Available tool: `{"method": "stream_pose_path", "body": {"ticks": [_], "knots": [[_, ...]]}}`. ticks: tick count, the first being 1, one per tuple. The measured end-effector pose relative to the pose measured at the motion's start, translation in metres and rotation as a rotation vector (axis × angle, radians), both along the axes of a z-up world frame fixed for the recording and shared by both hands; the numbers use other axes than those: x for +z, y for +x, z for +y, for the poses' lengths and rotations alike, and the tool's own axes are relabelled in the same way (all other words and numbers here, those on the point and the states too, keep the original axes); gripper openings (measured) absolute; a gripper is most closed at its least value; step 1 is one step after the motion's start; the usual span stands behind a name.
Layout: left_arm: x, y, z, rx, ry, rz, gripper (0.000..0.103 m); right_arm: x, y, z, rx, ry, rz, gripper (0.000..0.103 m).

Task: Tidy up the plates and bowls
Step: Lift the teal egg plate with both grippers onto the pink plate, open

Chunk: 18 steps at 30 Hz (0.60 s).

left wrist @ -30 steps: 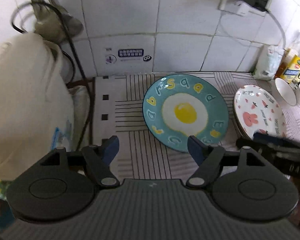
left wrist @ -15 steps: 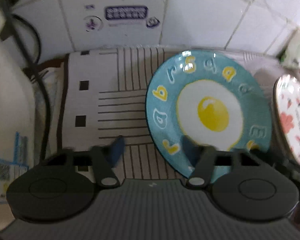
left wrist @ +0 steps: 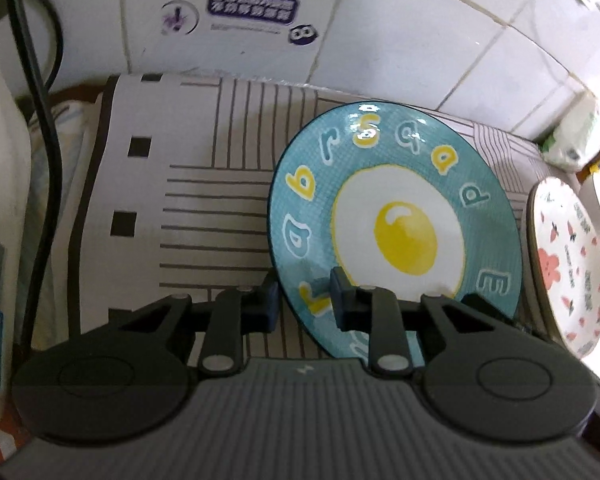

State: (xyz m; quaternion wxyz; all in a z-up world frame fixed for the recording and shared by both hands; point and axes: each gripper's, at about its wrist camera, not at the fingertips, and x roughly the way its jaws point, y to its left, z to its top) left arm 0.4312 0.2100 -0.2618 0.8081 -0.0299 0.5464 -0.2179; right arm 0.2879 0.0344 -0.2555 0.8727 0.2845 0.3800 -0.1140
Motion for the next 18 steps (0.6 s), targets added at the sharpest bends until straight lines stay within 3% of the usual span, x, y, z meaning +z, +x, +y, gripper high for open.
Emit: {"method": "stream_pose_path", "body": {"ticks": [4,7,13,18], "knots": [[0.004,0.0,-0.001,-0.026,0.01,0.035,0.025,0.015,0.005,0.002,0.054,-0.023,0.036,0.023],[0.015,-0.006,0.007,-0.038,-0.034,0.067,0.024,0.033,-0.004,-0.005,0.063,0.007,-0.006,0.024],[0.05,-0.033,0.006,-0.06,-0.072,0.012,0.025,0.072,-0.018,-0.017,0.118,-0.035,-0.062,0.024],[0.083,-0.052,-0.017,-0.139,-0.078,-0.031,0.025,0.102,-0.038,-0.03,0.091,-0.061,-0.073,0.025]]}}
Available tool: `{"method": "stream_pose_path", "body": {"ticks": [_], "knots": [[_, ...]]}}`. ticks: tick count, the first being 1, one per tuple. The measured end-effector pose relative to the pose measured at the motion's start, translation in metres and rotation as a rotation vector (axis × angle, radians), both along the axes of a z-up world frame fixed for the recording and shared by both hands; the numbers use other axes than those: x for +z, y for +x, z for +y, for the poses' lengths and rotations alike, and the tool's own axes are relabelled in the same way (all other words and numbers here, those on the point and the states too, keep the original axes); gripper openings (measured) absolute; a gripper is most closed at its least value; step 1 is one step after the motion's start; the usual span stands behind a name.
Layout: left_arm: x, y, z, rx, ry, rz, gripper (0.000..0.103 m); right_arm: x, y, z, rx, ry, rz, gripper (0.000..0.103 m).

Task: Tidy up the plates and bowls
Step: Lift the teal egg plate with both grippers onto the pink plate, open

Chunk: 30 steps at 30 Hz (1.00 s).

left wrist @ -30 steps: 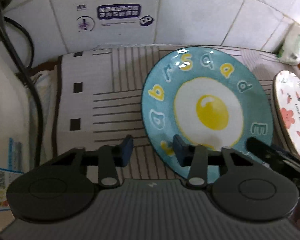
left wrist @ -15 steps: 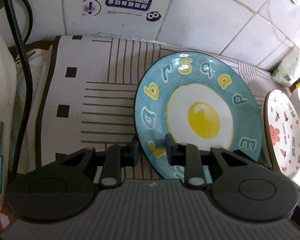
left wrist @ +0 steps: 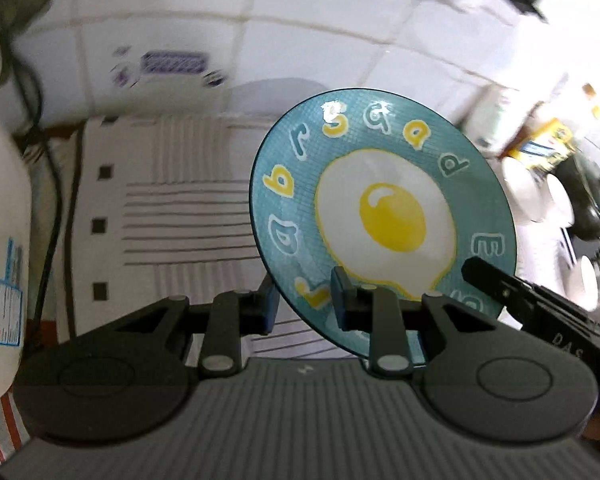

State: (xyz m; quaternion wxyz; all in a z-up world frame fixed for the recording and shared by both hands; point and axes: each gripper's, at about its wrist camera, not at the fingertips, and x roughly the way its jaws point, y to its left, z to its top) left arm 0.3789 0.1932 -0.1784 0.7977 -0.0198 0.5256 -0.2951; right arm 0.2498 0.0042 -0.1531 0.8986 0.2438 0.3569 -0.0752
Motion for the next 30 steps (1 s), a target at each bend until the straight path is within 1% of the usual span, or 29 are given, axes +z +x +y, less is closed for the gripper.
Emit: {"method": "stream_pose_path", "body": {"ticks": [5,7,11,15,16,18,21,24,27,30], "knots": [[0.019,-0.015,-0.036,-0.085,-0.009,-0.044,0.025,0.019,-0.028,-0.027,-0.049,-0.003,-0.026,0.025],[0.023,-0.02,-0.049,-0.119,-0.015,-0.045,0.025,0.025,-0.039,-0.035,-0.062,-0.029,-0.025,0.026],[0.023,-0.024,-0.075,-0.176,-0.028,-0.035,0.025,0.03,-0.057,-0.055,-0.102,-0.037,-0.015,0.026],[0.017,-0.027,-0.102,-0.235,-0.006,-0.031,0.025,0.022,-0.068,-0.07,-0.135,-0.039,0.012,0.026],[0.019,-0.033,-0.108,-0.247,0.0,-0.029,0.025,0.019,-0.071,-0.074,-0.143,-0.032,0.017,0.026],[0.013,-0.035,-0.119,-0.267,0.015,-0.015,0.025,0.013,-0.077,-0.084,-0.16,-0.011,0.031,0.026],[0.001,-0.035,-0.136,-0.282,0.05,0.022,0.027,0.002,-0.081,-0.096,-0.171,0.013,0.062,0.026],[-0.009,-0.035,-0.148,-0.289,0.075,0.042,0.027,-0.008,-0.08,-0.106,-0.178,0.037,0.095,0.026],[-0.015,-0.033,-0.158,-0.292,0.106,0.066,0.027,-0.019,-0.079,-0.117,-0.178,0.071,0.115,0.026],[-0.02,-0.032,-0.166,-0.29,0.133,0.088,0.027,-0.026,-0.077,-0.122,-0.176,0.081,0.137,0.026]]}}
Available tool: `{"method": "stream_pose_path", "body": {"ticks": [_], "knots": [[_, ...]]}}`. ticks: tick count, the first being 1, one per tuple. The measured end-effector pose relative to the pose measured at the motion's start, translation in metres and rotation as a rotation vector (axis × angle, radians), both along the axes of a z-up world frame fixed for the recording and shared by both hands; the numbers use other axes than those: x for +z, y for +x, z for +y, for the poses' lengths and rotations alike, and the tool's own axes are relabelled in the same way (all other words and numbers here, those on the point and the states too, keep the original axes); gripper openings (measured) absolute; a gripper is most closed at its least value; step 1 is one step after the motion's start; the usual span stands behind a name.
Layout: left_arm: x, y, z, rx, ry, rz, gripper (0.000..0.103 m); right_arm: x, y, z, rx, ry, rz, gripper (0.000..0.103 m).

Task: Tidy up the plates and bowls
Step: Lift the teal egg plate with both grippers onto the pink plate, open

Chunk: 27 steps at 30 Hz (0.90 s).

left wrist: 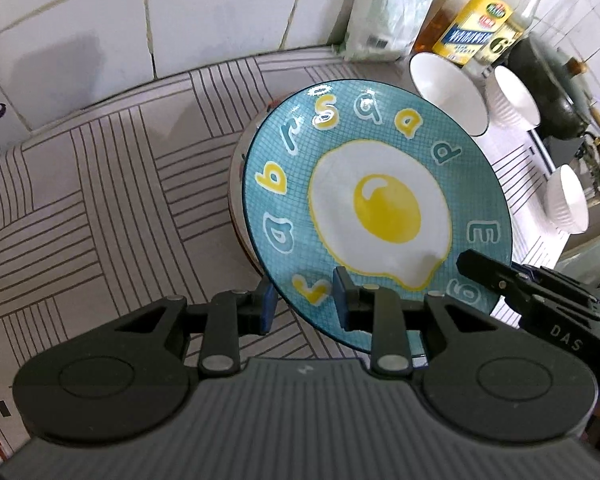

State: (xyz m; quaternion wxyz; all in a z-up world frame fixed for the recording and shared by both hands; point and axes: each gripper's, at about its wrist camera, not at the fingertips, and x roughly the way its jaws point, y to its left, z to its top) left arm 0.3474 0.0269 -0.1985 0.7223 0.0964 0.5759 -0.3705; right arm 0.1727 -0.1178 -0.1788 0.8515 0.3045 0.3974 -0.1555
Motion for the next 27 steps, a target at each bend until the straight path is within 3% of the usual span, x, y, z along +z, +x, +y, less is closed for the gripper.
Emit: {"method": "stream_pose_path", "body": {"ticks": [3,10,16,24,27], "knots": [[-0.004,0.002,-0.007,0.014,0.043,0.028,0.03,-0.004,0.008,0.002,0.024,-0.049,0.032,0.026],[-0.014,0.01,-0.014,0.035,0.09,0.063,0.031,-0.02,0.018,-0.01,0.038,-0.024,0.048,0.026],[-0.021,0.013,-0.017,0.054,0.126,0.095,0.033,-0.018,0.031,-0.005,0.082,-0.072,0.113,0.027],[-0.024,0.009,-0.024,0.054,0.158,0.091,0.033,-0.009,0.05,0.026,0.161,-0.301,0.277,0.029],[-0.025,0.003,-0.025,0.048,0.163,0.081,0.031,-0.009,0.05,0.042,0.262,-0.38,0.234,0.023]]}}
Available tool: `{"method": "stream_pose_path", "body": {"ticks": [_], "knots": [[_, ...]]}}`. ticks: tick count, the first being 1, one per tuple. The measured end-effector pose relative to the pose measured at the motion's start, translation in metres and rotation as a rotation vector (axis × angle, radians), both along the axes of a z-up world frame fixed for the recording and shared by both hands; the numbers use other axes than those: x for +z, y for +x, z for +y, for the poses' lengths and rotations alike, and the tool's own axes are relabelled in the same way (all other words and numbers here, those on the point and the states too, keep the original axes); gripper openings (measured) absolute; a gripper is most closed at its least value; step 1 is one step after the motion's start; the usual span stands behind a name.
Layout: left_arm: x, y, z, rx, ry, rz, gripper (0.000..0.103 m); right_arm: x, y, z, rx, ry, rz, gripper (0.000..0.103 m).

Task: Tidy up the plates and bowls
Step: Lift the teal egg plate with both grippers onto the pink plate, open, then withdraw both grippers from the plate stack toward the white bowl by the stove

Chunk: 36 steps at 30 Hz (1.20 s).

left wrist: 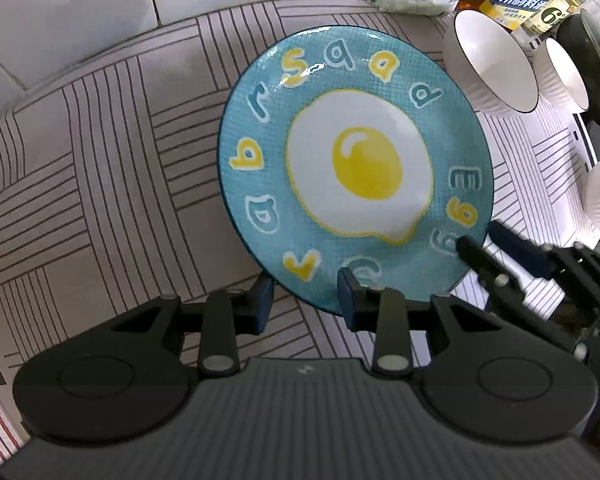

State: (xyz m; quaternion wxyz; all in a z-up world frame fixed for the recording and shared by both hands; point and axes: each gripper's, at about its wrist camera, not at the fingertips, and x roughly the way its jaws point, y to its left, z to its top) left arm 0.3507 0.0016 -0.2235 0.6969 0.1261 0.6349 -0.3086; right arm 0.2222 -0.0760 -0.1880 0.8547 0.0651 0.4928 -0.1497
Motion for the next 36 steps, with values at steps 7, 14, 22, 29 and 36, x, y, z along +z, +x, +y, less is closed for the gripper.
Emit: {"method": "stream_pose_path", "body": {"ticks": [7,14,22,29,36], "knots": [[0.016,-0.009,0.008,-0.019,-0.036,-0.028,0.031,0.008,-0.011,0.01,0.036,0.036,-0.052,0.023],[0.061,-0.03,0.019,-0.065,-0.091,-0.102,0.033,0.049,-0.049,0.003,-0.026,0.03,-0.167,0.024],[0.118,-0.072,0.028,-0.145,-0.15,-0.188,0.045,0.102,-0.099,-0.007,-0.062,0.023,-0.272,0.029],[0.153,-0.101,0.033,-0.161,-0.202,-0.242,0.053,0.127,-0.136,-0.004,-0.05,0.018,-0.285,0.039],[0.17,-0.129,0.014,-0.155,-0.21,-0.302,0.063,0.139,-0.159,-0.035,-0.078,0.078,-0.297,0.061]]}}
